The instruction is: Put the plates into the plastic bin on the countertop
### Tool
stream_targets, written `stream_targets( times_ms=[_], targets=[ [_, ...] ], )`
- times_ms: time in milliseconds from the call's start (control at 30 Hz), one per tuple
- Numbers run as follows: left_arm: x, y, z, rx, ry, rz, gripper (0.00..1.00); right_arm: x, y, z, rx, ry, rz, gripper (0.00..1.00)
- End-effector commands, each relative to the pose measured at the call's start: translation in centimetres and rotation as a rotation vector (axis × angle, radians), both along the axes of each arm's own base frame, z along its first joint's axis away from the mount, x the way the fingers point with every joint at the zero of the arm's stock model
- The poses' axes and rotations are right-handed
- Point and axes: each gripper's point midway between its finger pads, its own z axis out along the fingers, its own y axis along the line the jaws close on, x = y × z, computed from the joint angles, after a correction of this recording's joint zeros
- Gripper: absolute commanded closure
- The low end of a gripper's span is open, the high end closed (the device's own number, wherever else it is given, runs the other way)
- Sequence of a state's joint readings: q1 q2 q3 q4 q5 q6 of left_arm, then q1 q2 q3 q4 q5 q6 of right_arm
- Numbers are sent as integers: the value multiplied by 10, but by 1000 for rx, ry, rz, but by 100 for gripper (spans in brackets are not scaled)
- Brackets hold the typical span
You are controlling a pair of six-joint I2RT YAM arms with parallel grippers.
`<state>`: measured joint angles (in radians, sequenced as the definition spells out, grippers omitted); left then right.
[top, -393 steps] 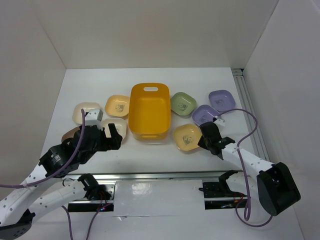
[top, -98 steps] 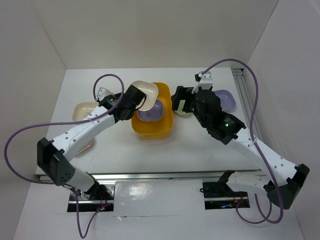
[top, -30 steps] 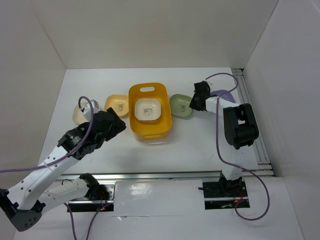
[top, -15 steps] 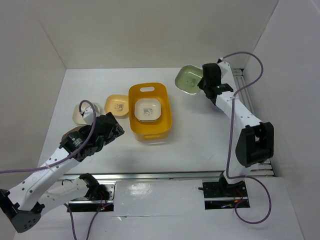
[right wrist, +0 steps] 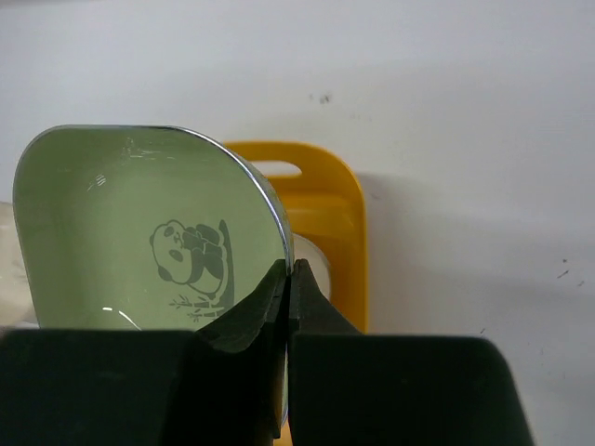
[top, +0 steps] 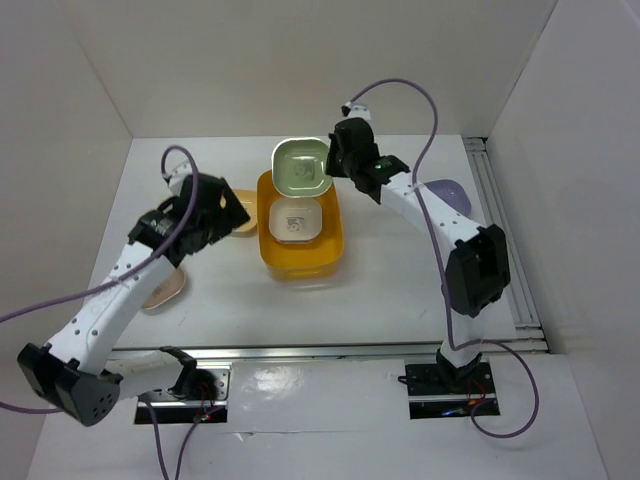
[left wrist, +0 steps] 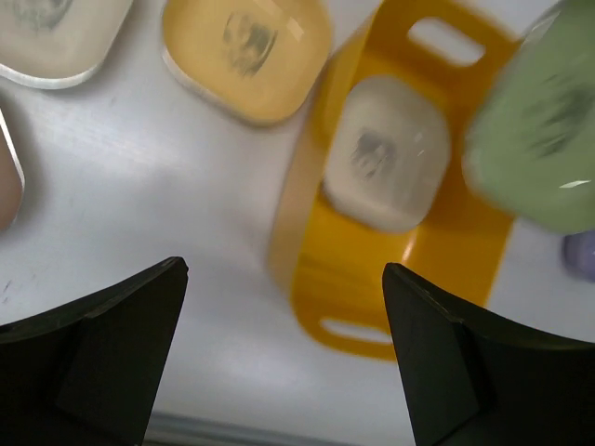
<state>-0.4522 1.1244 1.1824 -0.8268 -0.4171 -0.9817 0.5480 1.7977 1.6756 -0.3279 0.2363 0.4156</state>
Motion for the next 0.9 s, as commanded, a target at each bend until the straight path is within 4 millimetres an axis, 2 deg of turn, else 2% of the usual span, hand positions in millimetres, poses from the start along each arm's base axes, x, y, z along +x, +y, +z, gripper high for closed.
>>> stream_targets(
  times_ms=[0,33,67,133,167,233,267,367,400,433,467,500,533,567,633,700,733,767,800,833,867],
  targets=[
    [41,4,63,-8,-109,-40,1,9,5,-23,-60,42,51,100],
    [59,3,78,-10,-115,-40,1,10,8,-32,-63,59,62,100],
    [69,17,81,10,-104,-22,1,10,17,-43,-78,74,96,100],
    [91,31,89,-10,-97,-19,1,9,23,-57,-99,94,111,100],
    [97,36,91,-12,-97,-18,1,11,24,-69,-109,113,111,100],
    [110,47,97,0,-114,-28,1,10,27,-79,-110,133,126,100],
    [114,61,92,8,-100,-5,1,11,27,-86,-116,144,126,100],
    [136,81,82,5,-97,-1,1,9,33,-91,-122,153,137,100],
    [143,85,69,18,-74,-23,1,7,38,-90,-118,144,146,92],
    [150,88,66,17,-77,-34,1,7,38,-90,-118,144,146,82],
    [159,89,61,2,-90,-58,1,7,38,-90,-118,144,146,66],
    [166,86,57,14,-93,-105,1,6,43,-83,-109,126,155,51],
    [176,90,39,-6,-62,-125,1,3,50,-79,-106,118,167,32],
    [182,86,31,-13,-53,-153,1,2,50,-74,-94,112,163,24],
    [192,91,14,-20,-17,-156,1,-8,64,-56,-92,74,175,14],
    [200,92,-10,-44,33,-164,1,-15,72,-37,-85,40,179,8],
    [207,93,-14,-36,21,-170,1,-24,80,-22,-70,16,200,7],
    [209,93,-21,-29,36,-180,1,-30,80,-13,-70,4,198,1],
    [216,94,-27,-29,39,-180,1,-38,77,5,-50,-24,187,1],
    [219,95,-26,-22,35,-186,1,-49,81,14,-41,-36,206,1],
    [227,91,-26,-2,9,-201,1,-53,77,22,-31,-51,206,1]
  ],
)
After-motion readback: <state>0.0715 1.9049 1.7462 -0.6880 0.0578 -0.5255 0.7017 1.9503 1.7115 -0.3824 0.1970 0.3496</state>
